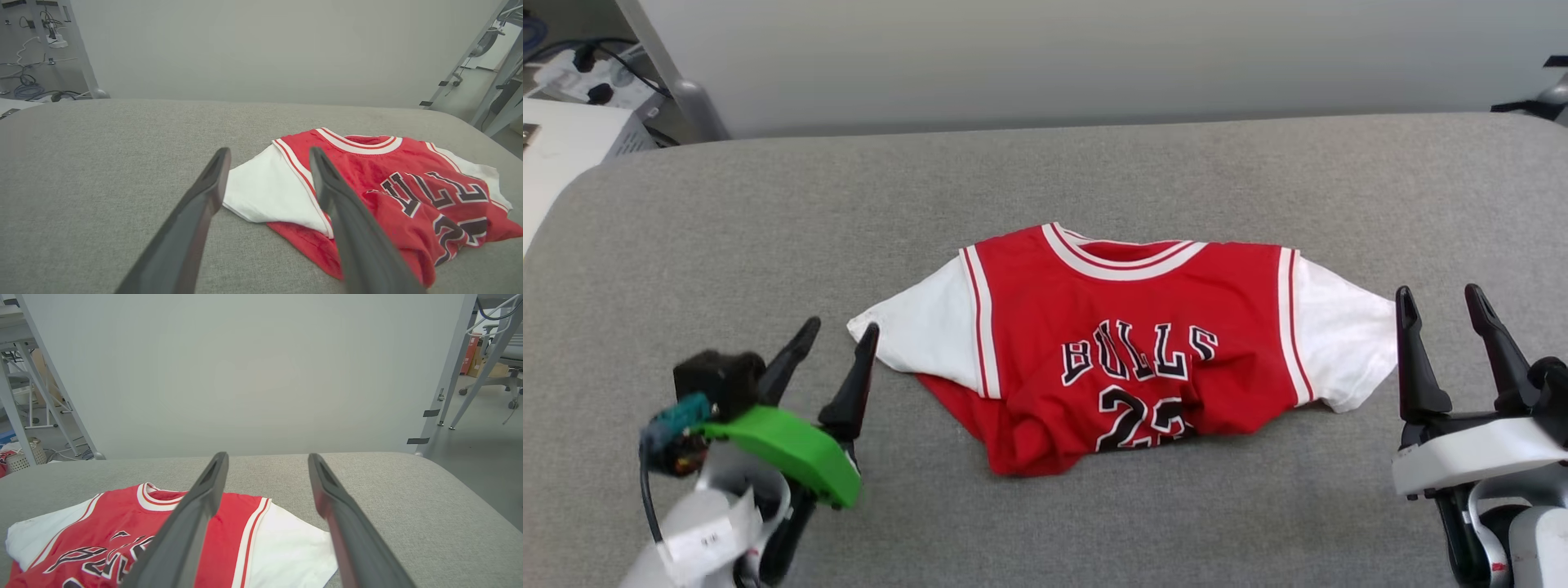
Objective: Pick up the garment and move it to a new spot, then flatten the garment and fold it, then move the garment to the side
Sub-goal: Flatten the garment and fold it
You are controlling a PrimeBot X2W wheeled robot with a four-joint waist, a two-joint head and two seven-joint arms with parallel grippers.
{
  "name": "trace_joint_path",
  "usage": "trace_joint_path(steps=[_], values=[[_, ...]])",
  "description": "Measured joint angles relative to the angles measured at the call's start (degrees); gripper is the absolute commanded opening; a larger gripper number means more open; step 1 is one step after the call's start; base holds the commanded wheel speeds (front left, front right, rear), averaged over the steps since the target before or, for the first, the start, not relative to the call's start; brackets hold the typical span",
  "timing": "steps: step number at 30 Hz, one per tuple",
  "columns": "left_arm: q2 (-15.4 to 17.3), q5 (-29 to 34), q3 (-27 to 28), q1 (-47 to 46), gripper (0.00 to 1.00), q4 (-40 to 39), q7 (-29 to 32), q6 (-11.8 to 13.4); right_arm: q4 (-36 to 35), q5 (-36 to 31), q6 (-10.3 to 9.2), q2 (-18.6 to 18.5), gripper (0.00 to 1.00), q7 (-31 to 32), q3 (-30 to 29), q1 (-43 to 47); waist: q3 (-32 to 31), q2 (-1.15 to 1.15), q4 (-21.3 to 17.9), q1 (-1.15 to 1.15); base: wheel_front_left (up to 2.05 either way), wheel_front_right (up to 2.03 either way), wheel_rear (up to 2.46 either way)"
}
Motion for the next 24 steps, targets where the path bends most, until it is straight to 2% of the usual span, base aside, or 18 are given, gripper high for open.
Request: trace_joint_path(steps=[2, 3, 8, 15, 18, 24], values=[[2.3, -0.4, -0.7, -4.2, 1.0, 0.2, 4.5, -1.2, -1.0, -0.1, 0.0, 0.2, 1.0, 0.2, 0.3, -0.4, 1.3, 0.0, -0.6, 0.0, 0.0, 0.0, 0.0], [4.2, -1.9, -1.1, -8.5, 1.0, 0.9, 9.7, -2.0, -1.8, -0.5, 0.0, 0.3, 1.0, 0.4, 0.7, -0.9, 2.6, 0.0, -1.1, 0.0, 0.0, 0.0, 0.0], [9.4, -7.4, -2.4, -18.0, 1.0, 6.1, 25.7, -2.9, -3.1, -1.1, 0.0, 1.0, 1.0, 0.5, 1.7, -2.9, 6.2, 0.0, -2.8, 0.01, 0.0, 0.0, 0.0], [13.4, -13.1, -3.9, -24.6, 1.0, 14.4, 44.8, -2.9, -3.4, -1.6, 0.0, 1.6, 1.0, 0.5, 3.1, -4.3, 10.0, 0.0, -6.0, 0.01, 0.0, 0.0, 0.0], [14.2, -13.2, -4.5, -25.6, 1.0, 16.4, 48.1, -2.6, -3.3, -1.5, 0.0, 1.6, 1.0, 0.3, 3.6, -4.4, 11.4, 0.0, -7.2, 0.01, 0.0, 0.0, 0.0], [15.0, -13.2, -5.3, -25.8, 1.0, 18.4, 49.4, -2.4, -3.0, -1.5, 0.0, 1.8, 1.0, -0.2, 3.9, -4.9, 13.2, 0.0, -9.1, 0.01, 0.0, 0.0, 0.0]])
